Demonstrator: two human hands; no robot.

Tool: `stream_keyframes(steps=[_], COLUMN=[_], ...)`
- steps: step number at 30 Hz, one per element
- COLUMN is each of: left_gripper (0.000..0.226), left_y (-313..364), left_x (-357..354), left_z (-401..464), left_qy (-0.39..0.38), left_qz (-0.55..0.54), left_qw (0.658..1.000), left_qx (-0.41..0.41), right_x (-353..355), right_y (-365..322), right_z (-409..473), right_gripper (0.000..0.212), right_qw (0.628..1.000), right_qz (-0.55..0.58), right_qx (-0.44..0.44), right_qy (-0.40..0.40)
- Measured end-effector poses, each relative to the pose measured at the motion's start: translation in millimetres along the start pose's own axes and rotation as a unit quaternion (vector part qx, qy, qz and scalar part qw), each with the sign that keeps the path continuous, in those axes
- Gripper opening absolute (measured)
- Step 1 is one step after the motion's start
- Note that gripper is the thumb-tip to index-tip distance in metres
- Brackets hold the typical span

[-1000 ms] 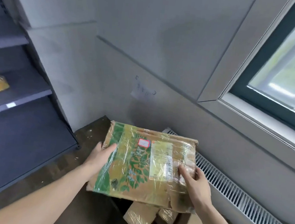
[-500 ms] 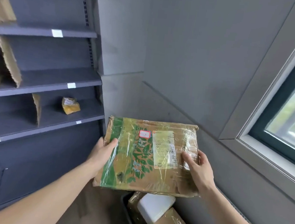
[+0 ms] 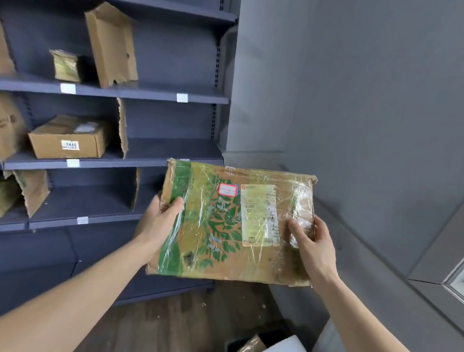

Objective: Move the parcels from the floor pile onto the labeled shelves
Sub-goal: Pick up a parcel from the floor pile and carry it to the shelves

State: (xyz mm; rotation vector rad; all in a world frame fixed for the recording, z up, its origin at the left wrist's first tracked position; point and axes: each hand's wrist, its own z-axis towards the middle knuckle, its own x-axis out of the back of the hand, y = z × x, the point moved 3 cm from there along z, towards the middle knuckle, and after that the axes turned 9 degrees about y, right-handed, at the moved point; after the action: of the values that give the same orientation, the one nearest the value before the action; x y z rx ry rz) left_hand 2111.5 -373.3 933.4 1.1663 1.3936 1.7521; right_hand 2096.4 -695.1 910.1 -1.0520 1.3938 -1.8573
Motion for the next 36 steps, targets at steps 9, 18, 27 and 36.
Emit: stream_keyframes(steps=[9,18,27,36], left_gripper=[0.023,0.029,0.022,0.016], left_y=[-20,-24,-30,-53], left_x=[56,71,77,82], left_z=[16,21,24,18], left_qy=[0.048,0.058,0.056,0.057], left_qz=[0.006,0.003,0.005,0.006], left_qw=[0.998,0.998,0.998,0.996], left_qx=[0.03,0.034,0.039,0.07], right_x=[-62,-83,-90,-100], right_y=[-10,-15,-14,-3], right_z=[-10,-8,-14,-24], right_gripper=[0.069,0.075,0.075,0.073], right_qw=[0.998,0.996,0.996,0.995], right_qz=[0.006,0.005,0.009,-0.013], right_qx=[-0.014,-0.013,-0.017,-0.028], right_qy=[-0.066,-0.085,-0.083,-0.094])
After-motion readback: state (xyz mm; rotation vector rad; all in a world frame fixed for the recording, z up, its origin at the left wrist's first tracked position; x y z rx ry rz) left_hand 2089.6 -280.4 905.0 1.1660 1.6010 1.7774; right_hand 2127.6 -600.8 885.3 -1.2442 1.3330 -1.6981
